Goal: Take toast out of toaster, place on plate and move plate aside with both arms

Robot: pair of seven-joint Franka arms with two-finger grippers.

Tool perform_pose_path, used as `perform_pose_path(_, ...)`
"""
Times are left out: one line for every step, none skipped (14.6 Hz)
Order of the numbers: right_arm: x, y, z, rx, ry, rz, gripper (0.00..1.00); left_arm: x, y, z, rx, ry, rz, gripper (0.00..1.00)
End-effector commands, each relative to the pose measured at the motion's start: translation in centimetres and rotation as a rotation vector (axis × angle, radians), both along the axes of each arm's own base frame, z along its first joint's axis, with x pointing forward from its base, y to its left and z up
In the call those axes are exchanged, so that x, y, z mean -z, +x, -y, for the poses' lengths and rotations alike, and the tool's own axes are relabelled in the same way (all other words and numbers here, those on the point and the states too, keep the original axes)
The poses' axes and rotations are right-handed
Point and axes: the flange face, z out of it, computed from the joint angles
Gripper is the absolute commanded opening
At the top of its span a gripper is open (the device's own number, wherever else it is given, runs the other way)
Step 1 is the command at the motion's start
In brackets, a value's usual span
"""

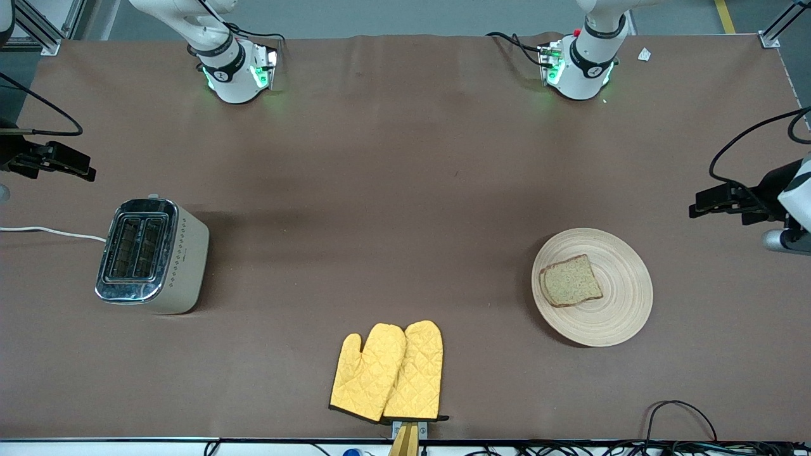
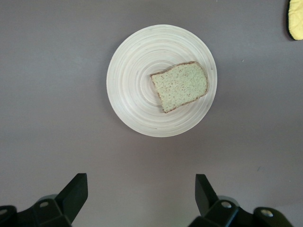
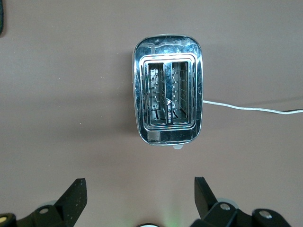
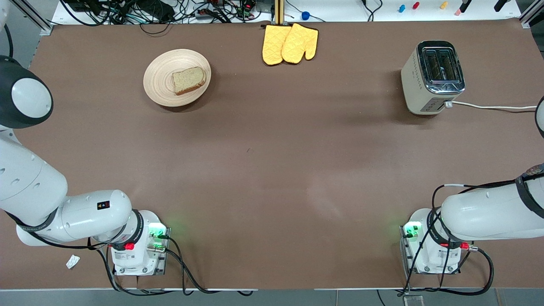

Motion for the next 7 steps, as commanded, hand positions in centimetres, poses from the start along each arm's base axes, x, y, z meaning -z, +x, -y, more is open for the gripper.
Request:
perform_pose_path(-0.2,-0.7,0.1,0.012,-0.010,-0.001,1.00,-0.4,-0.6,1.3,-0.028,0.068,0.005,1.00)
perform_pose_path(-0.2,-0.7,0.1,0.014,-0.010,-0.001,1.00,-0.7,-0.7,2.0,-0.016,0.087,0.013,1.00)
perform_pose_path(-0.2,-0.7,0.1,0.014,-0.006,-0.001,1.00,-1.1,-0.9,2.3,0.001,0.107,0.021,1.00)
perform_pose_path(-0.2,-0.7,0.1,0.014,-0.004,-0.001,1.00,-1.4,-1.0,2.5,0.008,0.110,0.026,1.00)
perform_pose_path(-0.2,-0.7,0.1,0.014,-0.004,-0.003,1.00,-1.8,-1.0,3.1,0.018,0.106,0.035,1.00)
perform_pose_path(-0.2,-0.7,0.1,0.014,-0.004,-0.001,1.00,-2.9,-1.0,3.1,0.016,0.104,0.059,1.00)
perform_pose_path(-0.2,-0.7,0.1,0.014,-0.004,-0.001,1.00,-4.9,-1.5,2.6,0.003,0.111,0.096,1.00)
